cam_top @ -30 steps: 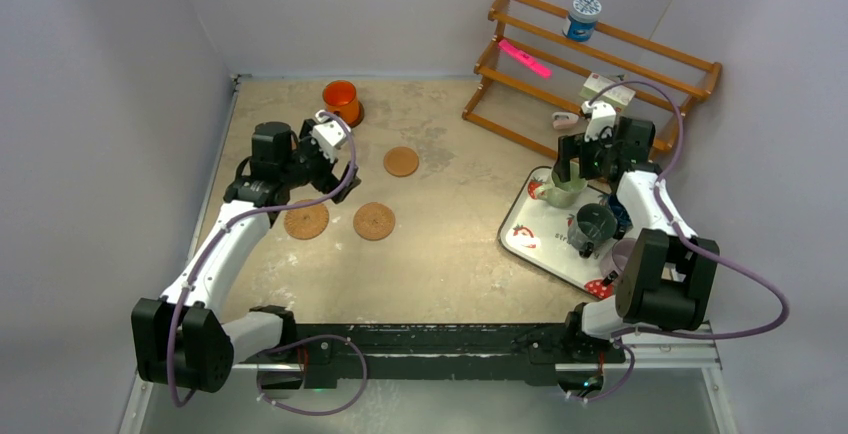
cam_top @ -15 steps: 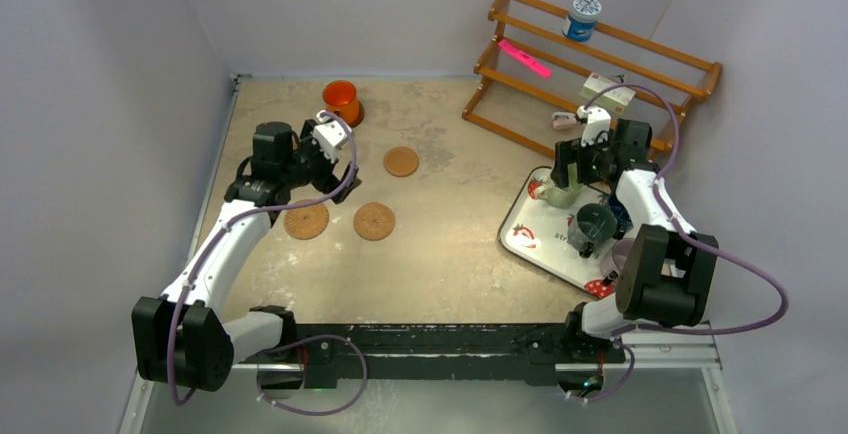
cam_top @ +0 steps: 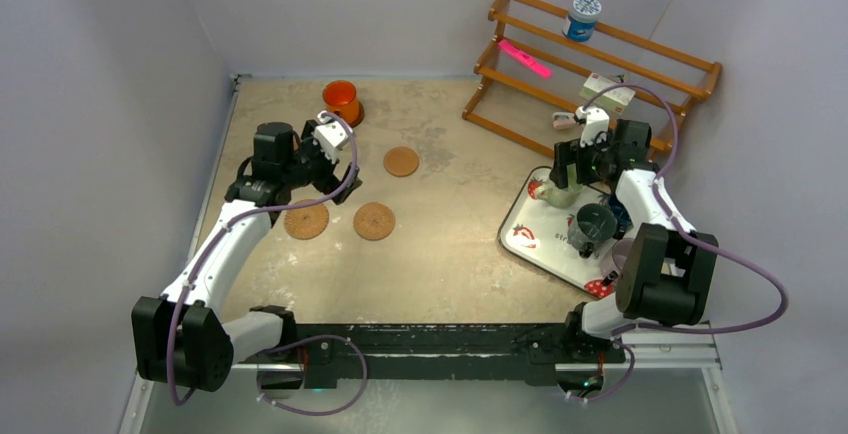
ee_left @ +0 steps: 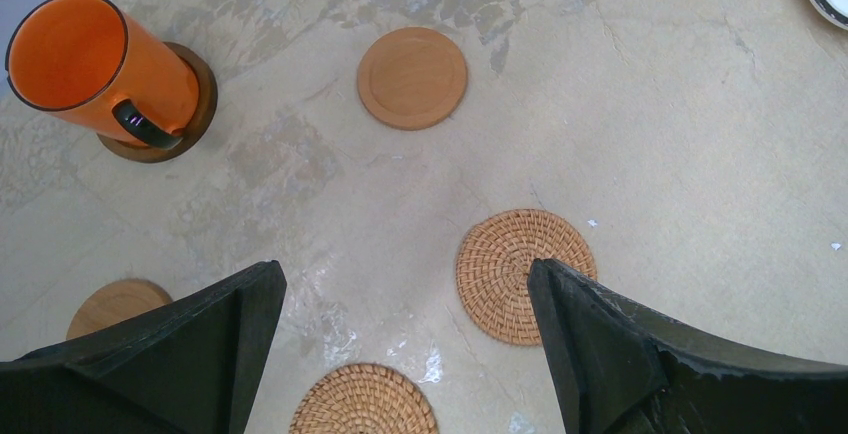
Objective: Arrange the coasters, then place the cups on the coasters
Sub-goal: Pick up the cup from the tray.
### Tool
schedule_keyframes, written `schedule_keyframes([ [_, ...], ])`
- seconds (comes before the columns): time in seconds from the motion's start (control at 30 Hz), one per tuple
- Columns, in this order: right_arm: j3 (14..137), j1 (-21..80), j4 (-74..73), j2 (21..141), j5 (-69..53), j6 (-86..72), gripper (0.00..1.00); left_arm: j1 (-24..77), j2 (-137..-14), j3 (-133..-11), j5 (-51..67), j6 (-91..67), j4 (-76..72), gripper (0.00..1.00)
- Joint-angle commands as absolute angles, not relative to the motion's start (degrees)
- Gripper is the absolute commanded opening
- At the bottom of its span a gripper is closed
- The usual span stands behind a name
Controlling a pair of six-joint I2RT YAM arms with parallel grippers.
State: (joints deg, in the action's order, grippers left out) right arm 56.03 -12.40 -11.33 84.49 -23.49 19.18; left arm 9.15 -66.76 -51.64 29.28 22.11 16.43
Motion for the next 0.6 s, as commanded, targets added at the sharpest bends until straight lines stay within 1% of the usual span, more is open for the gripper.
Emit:
schedule_keyframes([
  [0.0,57.85,-12.39,-12.31,85.42,-22.48,20.41,0.99,9.4,-67.05,-51.86,30.06,22.85,15.91,1.0],
  [0.37,57.74,-11.75,-13.36,85.78,-21.19,21.74,0.99,9.49,-67.13,-51.87,30.15,22.77,15.91,1.0],
  [0.57,58.26,-9.44,-15.07,86.0,-19.13,23.36,0.99,9.51,-67.31,-51.94,30.07,22.76,15.9,1.0],
])
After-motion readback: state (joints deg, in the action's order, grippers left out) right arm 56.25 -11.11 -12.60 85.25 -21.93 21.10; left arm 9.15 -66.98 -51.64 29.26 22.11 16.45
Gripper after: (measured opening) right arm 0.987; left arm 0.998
